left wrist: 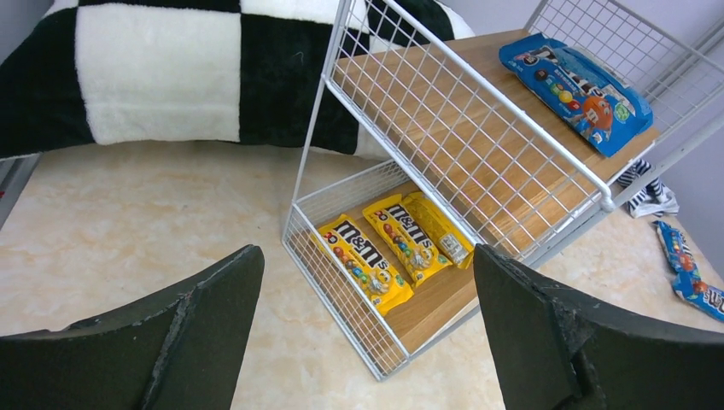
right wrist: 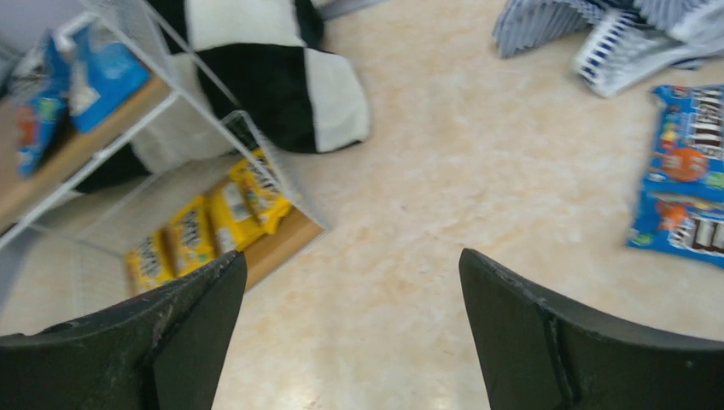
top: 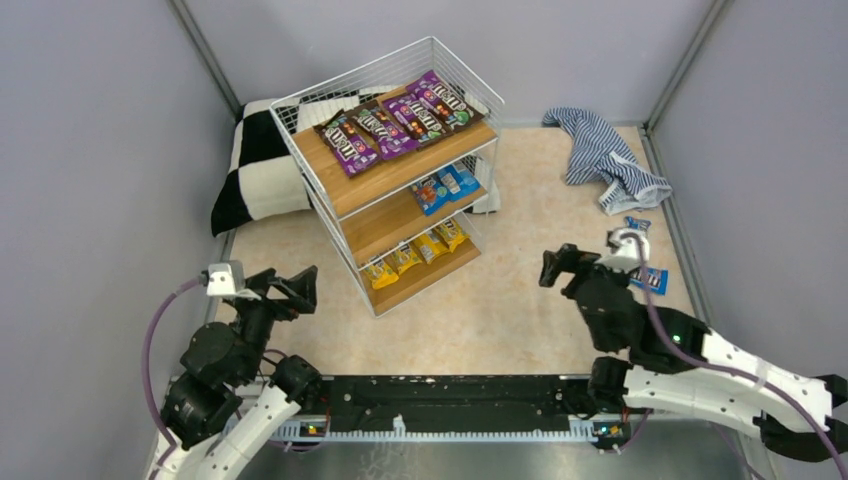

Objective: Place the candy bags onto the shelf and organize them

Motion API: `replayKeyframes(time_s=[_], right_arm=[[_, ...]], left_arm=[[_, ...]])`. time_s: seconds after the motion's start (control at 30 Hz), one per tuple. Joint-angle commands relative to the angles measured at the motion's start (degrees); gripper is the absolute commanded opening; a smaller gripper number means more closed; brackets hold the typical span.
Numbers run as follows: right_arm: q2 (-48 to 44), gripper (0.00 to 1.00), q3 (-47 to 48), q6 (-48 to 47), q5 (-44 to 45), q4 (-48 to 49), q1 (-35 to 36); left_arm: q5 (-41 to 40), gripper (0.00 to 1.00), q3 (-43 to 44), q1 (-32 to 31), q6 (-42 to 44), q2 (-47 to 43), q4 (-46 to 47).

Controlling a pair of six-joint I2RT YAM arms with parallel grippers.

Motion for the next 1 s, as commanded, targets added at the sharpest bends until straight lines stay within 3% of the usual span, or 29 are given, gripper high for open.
replayKeyframes(time_s=[0.0,0.03,0.07,0.13,0.23,0.5,0.7,0.87,0.97], right_arm=[[13.04,0.99,3.1,0.54,2.99,-4.8,-7.78],[14.47,0.99,1.76,-3.76,-4.01,-0.35,-14.47],[15.52,0.99,-0.35,-8.35,-13.56,5.38,-25.52],[18.77,0.99,-3.06,-7.67,-31.47,11.04,-41.42],[25.76,0.99,-3.51,-4.39,-40.36,11.75,-56.95],[49.1,0.99,9.09,-10.22,-25.27,7.89,-59.99],[59.55,0.99,16.86,-12.78,-30.64,13.38,-63.9],[69.79,0.99,25.37,-11.95,-43.98,14.46,-74.21],[74.19,0.99,29.73,-14.09,-41.37,13.65,-74.97]], left_arm=[[-2.01,0.99,-0.17,-0.23,1.26,0.45,3.3],[-2.04,0.99,-0.2,-0.25,1.0,0.23,3.17],[-2.11,0.99,-0.31,-0.28,1.07,0.03,3.25],[-2.45,0.98,-0.55,-0.27,1.37,-0.33,3.44],[-2.66,0.99,-0.57,-0.26,1.06,-0.54,3.11],[-2.41,0.98,-0.96,-0.28,1.55,-1.16,3.55],[-1.71,0.98,-1.07,-0.26,1.9,-0.99,3.89],[-1.19,0.99,-1.27,-0.26,2.4,-1.03,4.15],[-1.08,0.98,-1.31,-0.25,2.52,-1.09,4.18]])
